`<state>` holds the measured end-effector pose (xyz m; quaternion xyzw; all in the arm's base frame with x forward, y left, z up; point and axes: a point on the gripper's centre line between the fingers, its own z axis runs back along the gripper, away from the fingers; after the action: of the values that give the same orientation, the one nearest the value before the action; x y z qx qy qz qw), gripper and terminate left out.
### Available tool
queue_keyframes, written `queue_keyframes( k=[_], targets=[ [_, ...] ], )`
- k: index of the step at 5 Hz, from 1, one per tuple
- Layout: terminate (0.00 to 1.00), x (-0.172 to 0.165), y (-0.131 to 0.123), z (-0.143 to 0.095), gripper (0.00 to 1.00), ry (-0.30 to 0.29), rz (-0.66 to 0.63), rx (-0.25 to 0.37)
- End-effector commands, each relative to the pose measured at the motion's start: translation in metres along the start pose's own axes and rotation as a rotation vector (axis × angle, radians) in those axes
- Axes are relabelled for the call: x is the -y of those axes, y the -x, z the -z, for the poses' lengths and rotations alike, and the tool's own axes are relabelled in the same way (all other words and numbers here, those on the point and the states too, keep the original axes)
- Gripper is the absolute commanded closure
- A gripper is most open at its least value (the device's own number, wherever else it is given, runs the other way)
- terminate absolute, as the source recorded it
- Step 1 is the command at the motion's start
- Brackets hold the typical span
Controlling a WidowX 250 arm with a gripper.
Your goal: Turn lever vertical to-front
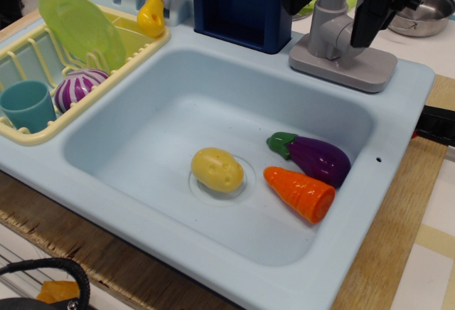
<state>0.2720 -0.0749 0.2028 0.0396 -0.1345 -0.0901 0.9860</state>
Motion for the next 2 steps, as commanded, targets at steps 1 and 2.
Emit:
queue_keyframes(
  k=[1, 2],
  targets=[
    [0.00, 0.000, 0.000, 0.000, 0.00, 0.000, 0.000, 0.000],
    [0.00, 0.001, -0.012, -0.002, 0.00, -0.042, 0.039, 0.113]
  ],
)
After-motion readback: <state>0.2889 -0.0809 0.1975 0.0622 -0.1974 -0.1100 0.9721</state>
